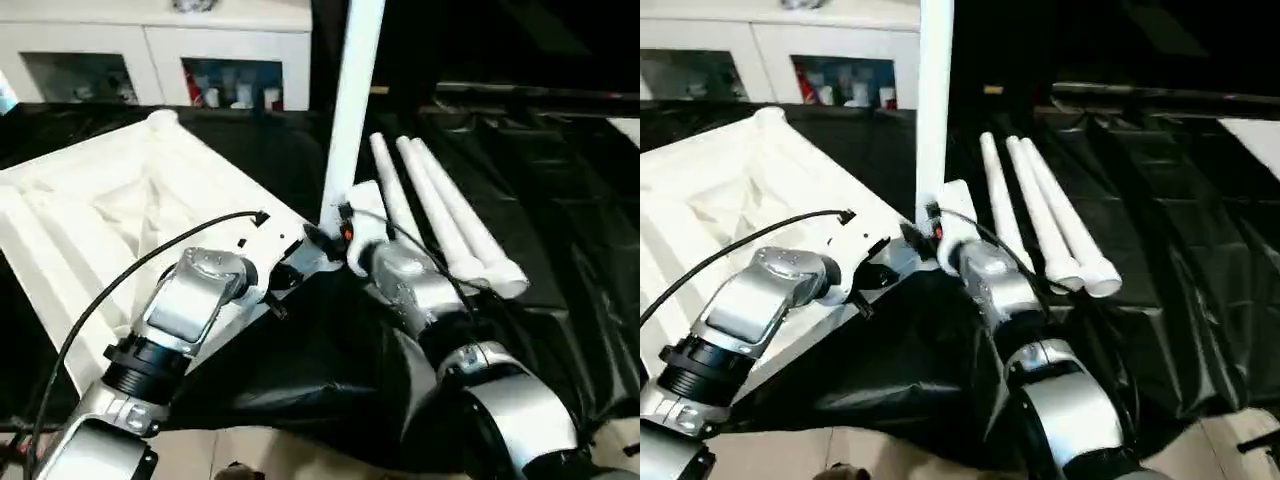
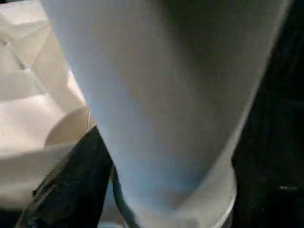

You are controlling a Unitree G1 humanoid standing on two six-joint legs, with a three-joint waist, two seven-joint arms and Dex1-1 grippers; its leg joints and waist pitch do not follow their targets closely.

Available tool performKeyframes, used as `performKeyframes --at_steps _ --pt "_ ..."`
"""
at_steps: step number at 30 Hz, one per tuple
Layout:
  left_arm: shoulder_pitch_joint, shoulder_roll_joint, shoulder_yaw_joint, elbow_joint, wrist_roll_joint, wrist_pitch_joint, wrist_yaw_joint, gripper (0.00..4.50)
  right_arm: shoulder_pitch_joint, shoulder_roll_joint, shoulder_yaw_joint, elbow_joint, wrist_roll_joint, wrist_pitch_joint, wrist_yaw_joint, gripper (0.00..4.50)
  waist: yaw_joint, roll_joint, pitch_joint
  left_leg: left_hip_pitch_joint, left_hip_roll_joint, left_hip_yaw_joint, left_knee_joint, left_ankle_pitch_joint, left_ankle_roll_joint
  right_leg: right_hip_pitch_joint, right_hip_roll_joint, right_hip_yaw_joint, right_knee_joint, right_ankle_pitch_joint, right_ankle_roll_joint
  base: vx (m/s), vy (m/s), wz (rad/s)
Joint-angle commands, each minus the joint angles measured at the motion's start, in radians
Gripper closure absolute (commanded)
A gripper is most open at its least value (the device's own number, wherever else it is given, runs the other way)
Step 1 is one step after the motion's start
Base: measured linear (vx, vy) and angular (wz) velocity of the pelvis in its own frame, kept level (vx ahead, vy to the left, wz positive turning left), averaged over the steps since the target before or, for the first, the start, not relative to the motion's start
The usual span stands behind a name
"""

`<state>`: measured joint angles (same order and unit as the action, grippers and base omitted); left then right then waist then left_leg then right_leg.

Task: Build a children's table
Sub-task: Insert table leg to table base

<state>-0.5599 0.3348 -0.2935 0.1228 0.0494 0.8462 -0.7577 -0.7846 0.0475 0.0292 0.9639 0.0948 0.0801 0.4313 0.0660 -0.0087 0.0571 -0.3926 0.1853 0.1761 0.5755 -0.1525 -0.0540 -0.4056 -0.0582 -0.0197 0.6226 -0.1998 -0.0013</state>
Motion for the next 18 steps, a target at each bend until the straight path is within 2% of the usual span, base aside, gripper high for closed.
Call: performKeyframes --at_steps 1,2,3,4,7,12,17,18 --pt "-0.029 -0.007 -0.019 -0.071 -0.031 -0.088 -0.033 4.5 0.021 0.011 0.041 -0.027 0.007 0.035 0.076 0.77 0.005 0.014 -0.07 0.022 0.036 -0.012 -0.068 -0.259 -0.019 0.04 -0.065 0.033 -0.073 -0.069 -0.212 0.0 0.0 0.0" --pt "-0.026 -0.001 -0.019 -0.074 -0.035 -0.079 -0.042 4.5 0.034 -0.004 0.057 -0.064 0.003 0.043 0.107 0.7 0.007 0.017 -0.072 0.021 0.037 -0.011 -0.065 -0.216 -0.009 0.043 -0.064 0.03 -0.068 -0.012 -0.221 0.0 0.0 0.0" --pt "-0.018 0.015 -0.022 -0.073 -0.039 -0.1 -0.068 4.5 0.064 -0.047 0.099 -0.143 -0.015 0.057 0.168 0.7 0.013 0.014 -0.072 0.023 0.038 -0.009 -0.062 -0.183 0.005 0.045 -0.062 0.027 -0.065 0.029 -0.223 0.0 0.0 0.0" --pt "-0.015 0.019 -0.018 -0.072 -0.044 -0.107 -0.077 4.5 0.077 -0.064 0.112 -0.174 -0.02 0.059 0.195 0.7 0.016 0.016 -0.075 0.025 0.039 -0.008 -0.059 -0.17 0.009 0.045 -0.063 0.026 -0.063 0.051 -0.227 0.0 0.0 0.0" --pt "-0.008 0.042 -0.016 -0.062 -0.054 -0.163 -0.116 4.5 0.126 -0.126 0.129 -0.297 0.001 0.092 0.29 0.7 0.026 0.01 -0.077 0.023 0.039 -0.007 -0.055 -0.112 0.029 0.051 -0.062 0.021 -0.057 0.124 -0.237 0.0 0.0 0.0" --pt "0.011 0.084 -0.015 -0.045 -0.09 -0.259 -0.197 4.5 0.201 -0.223 0.153 -0.48 0.031 0.139 0.425 0.7 0.036 0.01 -0.074 0.023 0.041 -0.007 -0.057 -0.137 0.028 0.052 -0.067 0.019 -0.06 0.066 -0.225 0.0 0.0 0.0" --pt "0.034 0.119 -0.021 -0.056 -0.132 -0.316 -0.308 4.5 0.246 -0.287 0.166 -0.562 0.044 0.16 0.501 0.7 0.039 0.009 -0.071 0.025 0.042 -0.007 -0.059 -0.172 0.012 0.05 -0.068 0.019 -0.064 -0.004 -0.223 0.0 0.0 0.0" --pt "0.041 0.135 -0.03 -0.054 -0.14 -0.358 -0.354 4.5 0.259 -0.306 0.172 -0.582 0.048 0.174 0.531 0.7 0.044 0.012 -0.071 0.026 0.043 -0.008 -0.058 -0.177 0.009 0.049 -0.069 0.019 -0.067 -0.016 -0.221 0.0 0.0 0.0"
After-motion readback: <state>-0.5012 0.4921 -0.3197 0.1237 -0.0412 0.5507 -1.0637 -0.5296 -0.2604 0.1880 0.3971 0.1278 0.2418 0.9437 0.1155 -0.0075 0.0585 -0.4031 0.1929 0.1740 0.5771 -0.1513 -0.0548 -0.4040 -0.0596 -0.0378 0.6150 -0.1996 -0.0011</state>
